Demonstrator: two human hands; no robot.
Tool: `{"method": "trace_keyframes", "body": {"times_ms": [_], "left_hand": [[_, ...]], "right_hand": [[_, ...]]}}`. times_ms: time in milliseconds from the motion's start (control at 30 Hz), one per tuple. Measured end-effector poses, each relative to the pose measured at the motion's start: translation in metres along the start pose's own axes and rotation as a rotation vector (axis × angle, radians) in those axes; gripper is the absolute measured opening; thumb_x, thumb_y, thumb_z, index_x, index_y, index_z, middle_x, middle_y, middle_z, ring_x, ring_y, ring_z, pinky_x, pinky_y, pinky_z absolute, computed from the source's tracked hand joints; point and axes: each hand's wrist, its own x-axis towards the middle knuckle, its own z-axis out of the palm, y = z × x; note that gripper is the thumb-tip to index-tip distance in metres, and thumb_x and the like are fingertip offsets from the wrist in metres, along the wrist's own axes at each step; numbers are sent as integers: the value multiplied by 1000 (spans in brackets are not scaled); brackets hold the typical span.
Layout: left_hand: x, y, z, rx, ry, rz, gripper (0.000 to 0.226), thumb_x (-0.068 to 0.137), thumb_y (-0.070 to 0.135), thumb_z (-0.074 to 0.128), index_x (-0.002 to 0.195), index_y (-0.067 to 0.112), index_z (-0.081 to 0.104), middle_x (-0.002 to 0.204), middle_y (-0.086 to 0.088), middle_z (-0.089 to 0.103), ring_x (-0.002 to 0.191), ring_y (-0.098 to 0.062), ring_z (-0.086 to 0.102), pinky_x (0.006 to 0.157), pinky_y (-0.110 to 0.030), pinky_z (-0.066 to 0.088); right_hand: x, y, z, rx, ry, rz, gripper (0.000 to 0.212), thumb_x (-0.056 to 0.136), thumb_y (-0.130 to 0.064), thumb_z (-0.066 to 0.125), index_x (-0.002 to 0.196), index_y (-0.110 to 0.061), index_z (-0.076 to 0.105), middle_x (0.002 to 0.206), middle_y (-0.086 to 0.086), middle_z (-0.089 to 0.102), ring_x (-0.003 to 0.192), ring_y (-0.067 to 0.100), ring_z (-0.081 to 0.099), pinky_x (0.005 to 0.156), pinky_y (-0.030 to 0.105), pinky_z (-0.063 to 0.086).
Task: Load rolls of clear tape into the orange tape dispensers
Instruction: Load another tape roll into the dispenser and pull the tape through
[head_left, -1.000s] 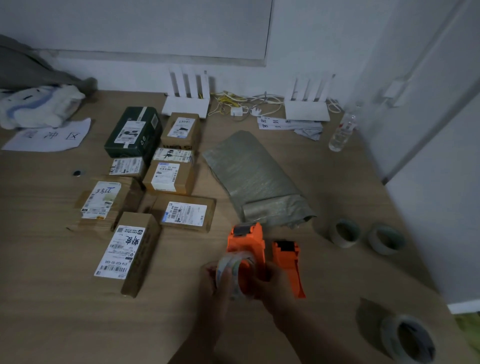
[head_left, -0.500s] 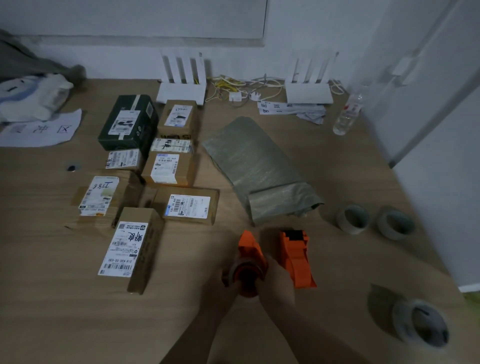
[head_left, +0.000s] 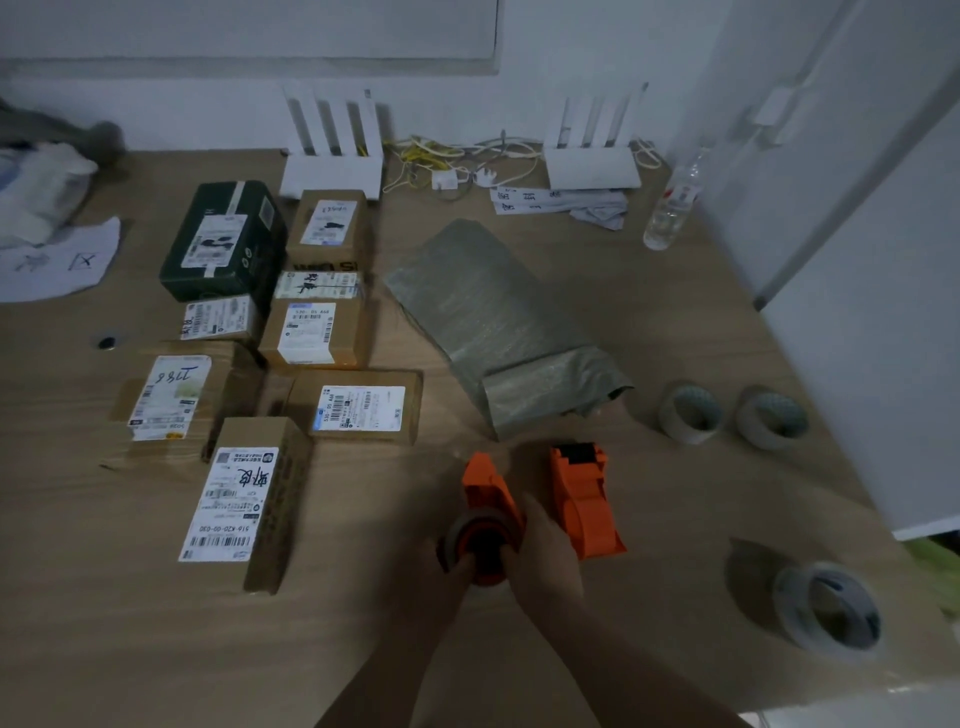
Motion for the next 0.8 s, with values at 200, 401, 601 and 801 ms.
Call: {"method": "trace_keyframes", "body": {"times_ms": [200, 401, 601, 801], "left_hand": [[-22, 38, 0, -48, 364, 237, 47, 73, 35, 56, 105, 1, 65, 97, -9, 65, 93, -22, 58, 78, -16, 39], [-31, 105, 23, -233, 244, 371, 21, 80, 16, 60, 100, 18, 65, 92, 5, 70, 81, 2, 65, 72, -12, 49], [-48, 166, 86, -299, 45, 424, 22, 84, 26, 57, 106, 27, 63, 96, 9, 70, 90, 0, 66, 79, -16, 52], [-66, 202, 172, -303, -135, 350, 15, 88, 16, 61, 90, 31, 59, 92, 5, 69, 79, 6, 63, 74, -13, 49]], "right_hand": [[0, 1, -19, 35, 63, -160, 47, 85, -25, 64, 130, -11, 56, 126, 6, 63, 119, 24, 56, 97, 30, 41], [7, 17, -71, 200, 183, -217, 57, 79, -45, 49, 121, -8, 60, 114, 10, 67, 104, 27, 63, 90, 41, 51], [11, 80, -142, 191, 259, -104, 40, 86, -23, 64, 124, -10, 58, 118, 6, 64, 102, 21, 62, 84, 28, 46], [3, 165, -201, 136, 284, 31, 40, 87, -24, 64, 125, -13, 57, 120, 6, 62, 105, 20, 60, 89, 31, 47]]}}
